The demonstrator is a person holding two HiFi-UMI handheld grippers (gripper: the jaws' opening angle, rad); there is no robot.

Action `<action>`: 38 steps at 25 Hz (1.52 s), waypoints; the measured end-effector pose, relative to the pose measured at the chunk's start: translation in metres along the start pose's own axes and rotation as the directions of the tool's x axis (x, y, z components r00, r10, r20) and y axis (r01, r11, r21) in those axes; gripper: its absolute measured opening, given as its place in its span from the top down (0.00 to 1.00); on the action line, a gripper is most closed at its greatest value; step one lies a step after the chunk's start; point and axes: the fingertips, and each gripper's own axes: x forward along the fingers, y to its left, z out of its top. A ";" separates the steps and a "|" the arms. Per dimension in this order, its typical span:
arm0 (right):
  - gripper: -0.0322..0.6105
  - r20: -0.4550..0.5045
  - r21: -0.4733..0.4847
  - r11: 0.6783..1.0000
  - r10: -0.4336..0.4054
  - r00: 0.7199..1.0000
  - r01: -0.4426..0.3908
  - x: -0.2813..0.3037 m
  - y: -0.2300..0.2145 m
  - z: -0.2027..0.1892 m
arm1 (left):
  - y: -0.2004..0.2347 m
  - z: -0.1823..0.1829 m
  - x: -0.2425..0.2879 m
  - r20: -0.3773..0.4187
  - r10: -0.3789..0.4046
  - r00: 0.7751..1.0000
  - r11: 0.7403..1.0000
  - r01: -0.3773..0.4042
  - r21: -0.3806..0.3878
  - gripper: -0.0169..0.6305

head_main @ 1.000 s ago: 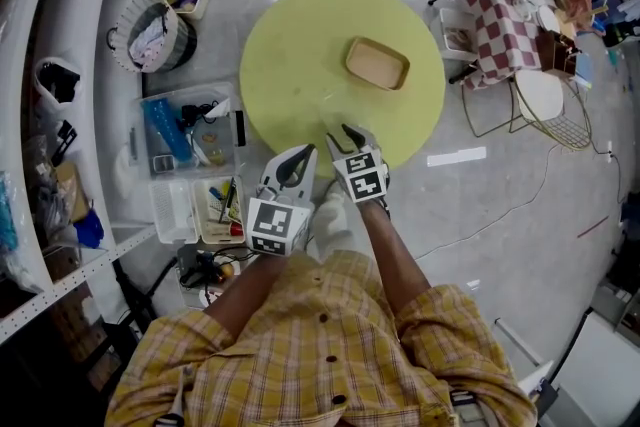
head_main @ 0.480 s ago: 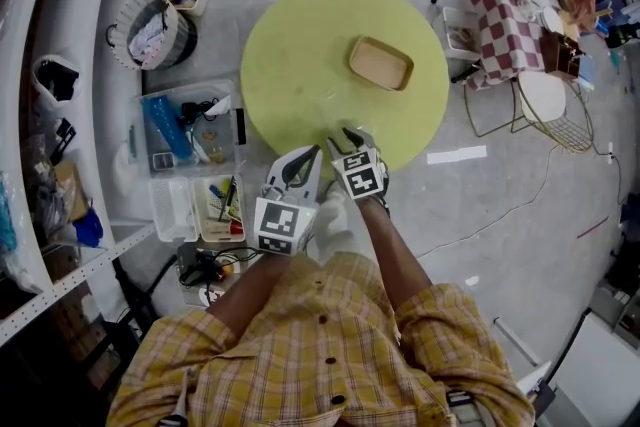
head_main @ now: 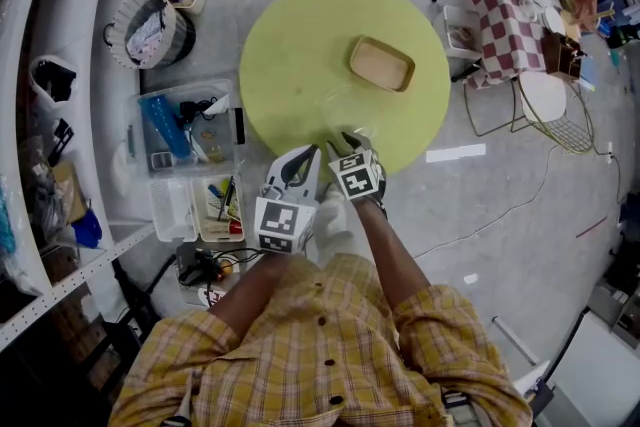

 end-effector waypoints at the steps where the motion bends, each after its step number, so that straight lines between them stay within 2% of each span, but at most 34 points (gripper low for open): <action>1: 0.70 -0.005 0.001 1.000 -0.002 1.000 0.002 0.001 -0.002 -0.001 | 0.000 0.000 0.002 -0.001 -0.001 1.000 1.000 0.001 0.002 0.97; 12: 0.71 -0.012 0.009 1.000 0.009 1.000 -0.009 0.013 -0.007 -0.003 | -0.002 -0.004 0.008 -0.009 -0.005 1.000 1.000 0.006 0.007 0.97; 17: 0.71 -0.009 0.044 0.999 0.014 1.000 -0.014 0.017 -0.010 -0.002 | -0.002 -0.006 0.011 -0.016 -0.008 1.000 1.000 0.008 0.009 0.97; 20: 0.71 -0.010 0.018 1.000 0.015 1.000 -0.015 0.019 -0.013 -0.001 | -0.003 -0.008 0.013 -0.021 -0.009 1.000 1.000 0.010 0.010 0.97; 33: 0.71 -0.030 0.074 0.997 0.039 0.999 -0.036 0.026 -0.008 -0.005 | 0.001 -0.012 0.013 -0.029 -0.009 1.000 1.000 0.009 0.005 0.97; 36: 0.79 -0.027 0.087 0.996 0.026 0.999 -0.024 0.025 -0.014 -0.005 | 0.002 -0.012 0.015 -0.030 -0.009 1.000 1.000 0.009 0.006 0.97; 38: 0.79 -0.034 0.064 0.998 0.024 0.999 -0.022 0.025 -0.015 -0.005 | 0.002 -0.012 0.016 -0.032 -0.010 0.999 1.000 0.010 0.009 0.97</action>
